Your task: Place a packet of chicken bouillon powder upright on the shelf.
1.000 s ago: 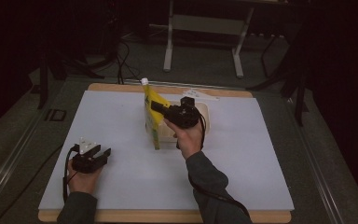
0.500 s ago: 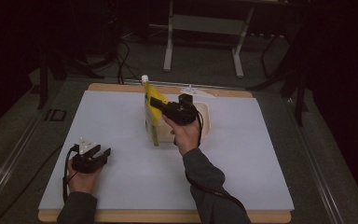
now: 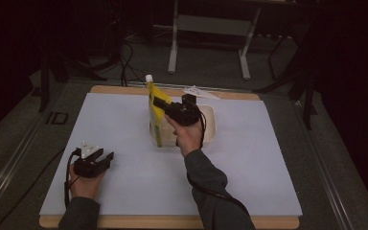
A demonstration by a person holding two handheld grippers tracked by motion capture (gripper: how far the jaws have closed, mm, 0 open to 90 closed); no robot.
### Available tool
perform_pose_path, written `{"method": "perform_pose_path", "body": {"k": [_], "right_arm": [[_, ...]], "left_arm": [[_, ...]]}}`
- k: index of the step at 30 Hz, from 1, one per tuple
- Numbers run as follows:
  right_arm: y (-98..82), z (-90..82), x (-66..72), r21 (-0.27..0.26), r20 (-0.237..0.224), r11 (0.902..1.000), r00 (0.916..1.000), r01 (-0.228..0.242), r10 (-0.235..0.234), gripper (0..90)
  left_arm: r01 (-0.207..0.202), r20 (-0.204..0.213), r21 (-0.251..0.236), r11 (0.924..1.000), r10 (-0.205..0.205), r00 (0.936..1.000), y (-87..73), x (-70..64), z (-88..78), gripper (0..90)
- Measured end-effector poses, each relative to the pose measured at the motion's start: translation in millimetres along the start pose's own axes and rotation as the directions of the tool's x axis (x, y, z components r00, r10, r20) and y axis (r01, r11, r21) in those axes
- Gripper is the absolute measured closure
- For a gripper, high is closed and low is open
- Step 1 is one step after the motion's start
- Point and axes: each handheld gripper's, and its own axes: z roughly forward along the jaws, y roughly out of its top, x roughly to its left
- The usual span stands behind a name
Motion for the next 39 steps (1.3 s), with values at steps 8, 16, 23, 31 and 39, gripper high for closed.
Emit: {"method": "perform_pose_path", "body": {"k": [8,16,23,31,39], "right_arm": [[-0.8,2.9,-1.6,0.004,0.029,0.9999,0.9994,0.016,-0.016,90.0],[0.0,5.9,-2.2,-0.012,0.038,0.9999,0.9992,0.013,-0.012,90.0],[1.2,10.5,-6.4,-0.031,0.049,0.9995,0.9988,-0.001,0.002,90.0],[-0.9,13.2,-8.5,-0.042,0.064,0.9989,0.9979,0.018,-0.015,90.0],[-2.2,21.0,-10.8,-0.039,0.088,0.9992,0.9961,0.013,-0.01,90.0]], "left_arm": [[0.001,0.0,0.0,1.0,-0.001,1.0,0.0,0.1,0.1,52.8],[0.003,0.0,0.0,1.0,-0.003,1.0,0.0,0.2,0.0,52.4],[0.005,0.0,-0.002,1.0,-0.005,1.0,0.1,0.5,0.0,52.3],[0.005,0.001,-0.004,1.0,-0.005,1.0,0.1,0.6,-0.2,52.3],[0.009,0.004,-0.004,1.0,-0.009,1.0,0.1,1.1,-0.5,52.2]]}}
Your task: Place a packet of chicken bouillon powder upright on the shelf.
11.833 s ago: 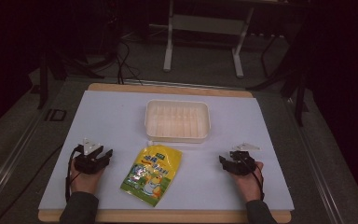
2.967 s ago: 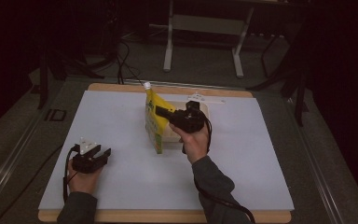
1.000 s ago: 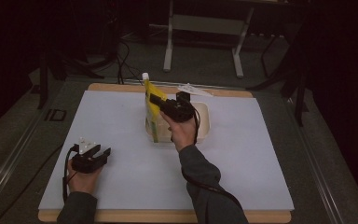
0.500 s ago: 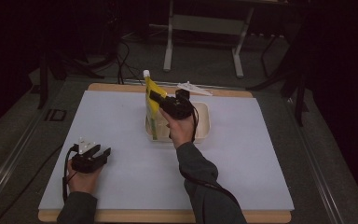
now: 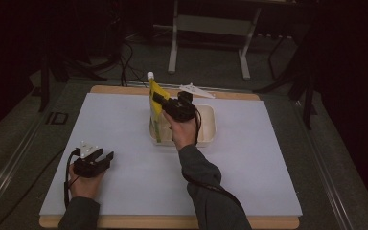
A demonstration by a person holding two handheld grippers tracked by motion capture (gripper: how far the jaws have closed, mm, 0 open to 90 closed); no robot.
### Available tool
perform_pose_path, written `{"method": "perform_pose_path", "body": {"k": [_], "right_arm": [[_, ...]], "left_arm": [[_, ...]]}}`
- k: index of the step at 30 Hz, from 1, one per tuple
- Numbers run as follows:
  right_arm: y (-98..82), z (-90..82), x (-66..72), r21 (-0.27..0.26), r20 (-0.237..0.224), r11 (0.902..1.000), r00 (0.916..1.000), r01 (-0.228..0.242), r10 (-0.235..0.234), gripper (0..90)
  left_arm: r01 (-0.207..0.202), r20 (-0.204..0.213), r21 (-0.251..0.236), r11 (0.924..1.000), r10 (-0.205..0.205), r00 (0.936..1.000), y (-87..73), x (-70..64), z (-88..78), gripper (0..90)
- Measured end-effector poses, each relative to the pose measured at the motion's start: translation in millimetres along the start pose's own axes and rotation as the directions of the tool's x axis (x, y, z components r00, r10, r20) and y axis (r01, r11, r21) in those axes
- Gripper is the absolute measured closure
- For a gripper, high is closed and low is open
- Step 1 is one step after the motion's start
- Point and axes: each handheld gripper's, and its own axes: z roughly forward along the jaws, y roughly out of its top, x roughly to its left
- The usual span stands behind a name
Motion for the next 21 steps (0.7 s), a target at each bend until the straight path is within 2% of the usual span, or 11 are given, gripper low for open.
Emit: {"method": "perform_pose_path", "body": {"k": [8,9,15,18,21], "right_arm": [[-2.1,3.7,-7.4,-0.007,0.025,0.9999,0.9996,-0.014,0.014,90.0],[-2.7,4.7,-8.8,-0.009,0.041,0.9999,0.9991,-0.011,0.012,90.0],[-3.8,6.3,-10.5,-0.013,0.046,0.9998,0.9989,-0.013,0.014,90.0],[-5.7,6.2,-12.6,-0.028,0.062,0.9995,0.9979,-0.013,0.015,90.0],[-7.1,7.8,-14.9,-0.017,0.079,0.9998,0.9968,-0.013,0.015,90.0]], "left_arm": [[0.002,0.0,-0.001,1.0,-0.002,1.0,-0.1,0.4,-0.2,52.2],[0.004,0.001,-0.001,1.0,-0.004,1.0,-0.1,0.4,-0.1,52.2],[0.004,0.0,0.0,1.0,-0.004,1.0,-0.1,0.5,-0.2,52.2],[0.002,-0.001,0.0,1.0,-0.002,1.0,-0.1,0.5,-0.3,52.2],[0.006,0.0,-0.001,1.0,-0.006,1.0,-0.2,0.5,-0.3,52.2]]}}
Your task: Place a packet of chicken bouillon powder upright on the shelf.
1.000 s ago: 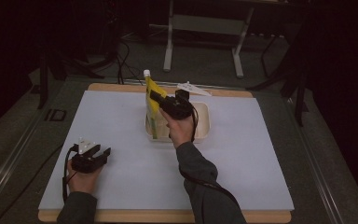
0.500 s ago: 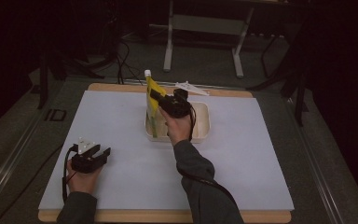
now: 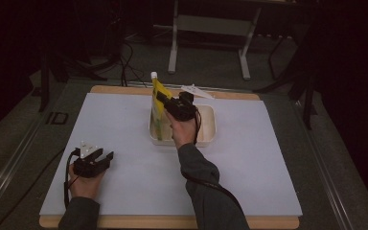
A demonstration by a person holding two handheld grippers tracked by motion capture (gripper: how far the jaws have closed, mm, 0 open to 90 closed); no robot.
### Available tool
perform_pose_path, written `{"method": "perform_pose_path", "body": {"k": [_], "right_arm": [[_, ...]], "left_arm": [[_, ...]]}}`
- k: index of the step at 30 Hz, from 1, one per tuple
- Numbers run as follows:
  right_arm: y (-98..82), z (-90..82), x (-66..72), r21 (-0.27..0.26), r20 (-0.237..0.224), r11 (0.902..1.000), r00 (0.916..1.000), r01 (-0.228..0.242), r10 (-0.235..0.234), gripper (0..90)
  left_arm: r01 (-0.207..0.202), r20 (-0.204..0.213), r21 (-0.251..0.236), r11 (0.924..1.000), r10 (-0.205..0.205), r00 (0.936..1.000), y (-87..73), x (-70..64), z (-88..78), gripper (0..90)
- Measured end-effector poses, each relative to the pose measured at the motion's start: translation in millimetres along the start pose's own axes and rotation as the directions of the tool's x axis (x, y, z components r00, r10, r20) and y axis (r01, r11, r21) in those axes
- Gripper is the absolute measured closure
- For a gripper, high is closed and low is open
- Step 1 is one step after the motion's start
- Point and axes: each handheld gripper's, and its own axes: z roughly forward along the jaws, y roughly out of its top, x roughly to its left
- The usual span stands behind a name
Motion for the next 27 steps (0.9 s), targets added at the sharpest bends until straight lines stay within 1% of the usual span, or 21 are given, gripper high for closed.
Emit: {"method": "perform_pose_path", "body": {"k": [5,9,13,18,22,23,27], "right_arm": [[-0.9,1.3,-0.8,-0.009,0.008,1.0,1.0,0.0,0.0,90.0],[-0.5,3.0,-1.0,-0.032,0.015,0.9995,0.9999,-0.002,0.002,90.0],[-2.4,6.2,-0.7,-0.047,0.029,0.9988,0.9995,0.015,-0.014,90.0],[-5.8,9.5,-1.7,-0.045,0.033,0.999,0.9994,0.006,-0.004,90.0],[-12.6,11.3,-0.7,-0.037,0.031,0.999,0.9992,0.025,-0.023,90.0],[-14.1,11.2,-1.1,-0.039,0.035,0.999,0.9992,0.021,-0.02,90.0],[-20.0,9.0,-6.5,-0.043,0.025,0.9988,0.9994,-0.024,0.025,90.0]], "left_arm": [[-0.001,0.001,0.001,1.0,0.001,1.0,0.0,0.1,0.0,52.1],[0.002,0.003,-0.002,1.0,-0.002,1.0,-0.2,0.5,-0.3,52.0],[0.004,0.006,-0.003,1.0,-0.004,1.0,-0.2,0.8,-0.4,52.0],[0.007,0.007,-0.006,1.0,-0.007,1.0,-0.3,0.8,-0.6,52.0],[0.006,0.007,-0.005,1.0,-0.006,1.0,-0.3,0.8,-0.7,52.0],[0.006,0.008,-0.004,1.0,-0.006,1.0,-0.3,0.8,-0.7,52.0],[0.005,0.005,-0.003,1.0,-0.005,1.0,-0.3,0.5,-0.4,52.0]]}}
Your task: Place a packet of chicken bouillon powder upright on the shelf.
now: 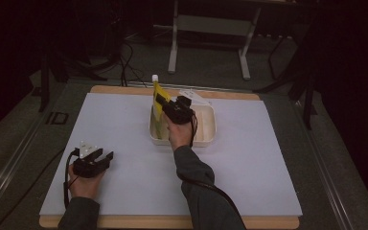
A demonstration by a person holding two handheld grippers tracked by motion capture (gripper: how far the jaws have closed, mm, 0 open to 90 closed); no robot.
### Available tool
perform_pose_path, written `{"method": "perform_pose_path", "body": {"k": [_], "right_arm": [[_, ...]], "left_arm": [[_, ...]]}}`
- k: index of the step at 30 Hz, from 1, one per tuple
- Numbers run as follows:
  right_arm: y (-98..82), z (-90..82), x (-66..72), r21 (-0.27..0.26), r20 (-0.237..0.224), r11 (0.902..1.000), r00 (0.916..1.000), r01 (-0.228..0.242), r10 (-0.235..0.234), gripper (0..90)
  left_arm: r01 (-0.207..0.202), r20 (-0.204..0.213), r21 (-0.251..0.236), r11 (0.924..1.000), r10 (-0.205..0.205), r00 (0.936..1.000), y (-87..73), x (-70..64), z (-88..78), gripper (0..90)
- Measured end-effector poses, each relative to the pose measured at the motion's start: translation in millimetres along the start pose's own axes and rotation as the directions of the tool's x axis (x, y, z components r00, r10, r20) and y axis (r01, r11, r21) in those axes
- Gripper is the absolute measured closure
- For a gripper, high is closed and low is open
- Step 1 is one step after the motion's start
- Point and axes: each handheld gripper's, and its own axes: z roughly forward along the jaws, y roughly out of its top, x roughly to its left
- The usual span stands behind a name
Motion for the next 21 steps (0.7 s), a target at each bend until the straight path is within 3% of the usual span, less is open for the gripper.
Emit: {"method": "perform_pose_path", "body": {"k": [6,10,14,17,21], "right_arm": [[-9.8,-0.9,-2.4,0.03,0.003,0.9995,0.9999,0.011,-0.012,90.0],[-9.7,0.8,4.0,0.064,0.009,0.9957,0.9977,0.066,-0.067,89.6],[-8.3,2.8,9.4,0.106,0.011,0.99,0.9955,0.093,-0.094,87.9],[-8.8,2.7,11.4,0.141,0.018,0.9851,0.9947,0.098,-0.102,75.9],[-13.9,2.0,7.0,0.17,-0.042,0.979,0.9934,0.112,-0.106,55.8]], "left_arm": [[-0.002,-0.002,0.0,1.0,0.002,1.0,0.0,-0.2,0.1,52.0],[-0.003,-0.003,0.0,1.0,0.003,1.0,0.0,-0.6,0.1,52.0],[-0.003,-0.003,0.0,1.0,0.003,1.0,0.0,-0.5,0.1,51.9],[-0.003,-0.004,-0.001,1.0,0.003,1.0,0.0,-0.7,0.2,51.9],[-0.003,-0.007,-0.002,1.0,0.003,1.0,0.0,-0.8,-0.1,51.9]]}}
